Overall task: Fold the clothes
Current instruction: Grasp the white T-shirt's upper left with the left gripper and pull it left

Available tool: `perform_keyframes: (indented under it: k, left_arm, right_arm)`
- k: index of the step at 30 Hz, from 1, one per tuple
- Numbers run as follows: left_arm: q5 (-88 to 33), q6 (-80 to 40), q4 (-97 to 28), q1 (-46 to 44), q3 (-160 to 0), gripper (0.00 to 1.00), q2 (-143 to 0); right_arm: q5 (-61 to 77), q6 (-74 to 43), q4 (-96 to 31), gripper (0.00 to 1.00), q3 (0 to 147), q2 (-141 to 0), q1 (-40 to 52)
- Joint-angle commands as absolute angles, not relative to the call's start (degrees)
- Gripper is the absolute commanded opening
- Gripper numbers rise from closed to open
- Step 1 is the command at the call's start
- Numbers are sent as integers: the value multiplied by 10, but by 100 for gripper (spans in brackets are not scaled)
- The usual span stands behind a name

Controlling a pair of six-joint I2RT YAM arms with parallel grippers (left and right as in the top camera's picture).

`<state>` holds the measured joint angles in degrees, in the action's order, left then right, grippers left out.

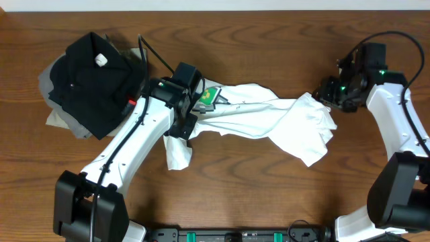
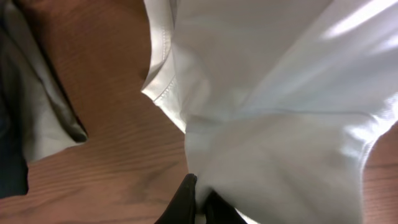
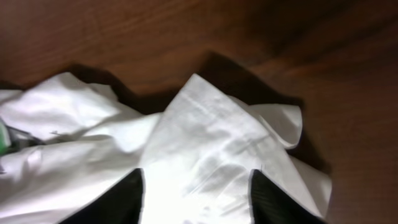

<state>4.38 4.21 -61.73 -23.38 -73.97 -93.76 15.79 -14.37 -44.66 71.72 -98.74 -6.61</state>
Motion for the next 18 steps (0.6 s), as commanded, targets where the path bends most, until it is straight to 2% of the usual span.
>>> perform_keyframes:
  k: [1,3,6,10,12,16,18]
  left_arm:
    - [62,29,-623,-225,-740,6,-943]
    - [62,24,-623,-221,-740,6,-943]
    - [74,2,-623,-211,-740,6,-943]
    - [74,-19,-621,-198,-740,6,-943]
    - [74,-23,-621,-194,-740,6,-943]
    - [74,-23,-620,-193,-740,6,-943]
    - [74,-23,-620,-193,-740,6,-943]
  right_arm:
    - [170,-127,-411,61,673,-988,-62]
    - [191,-120,-382,66,648,-988,-62]
    - [195,-120,-369,66,622,-988,-63]
    - [196,-115,-335,60,603,-988,-63]
    - [210,-115,-298,60,597,-988,-63]
    - [260,-115,-209,70,591,-991,-62]
    - [260,-115,-179,72,591,-999,-56]
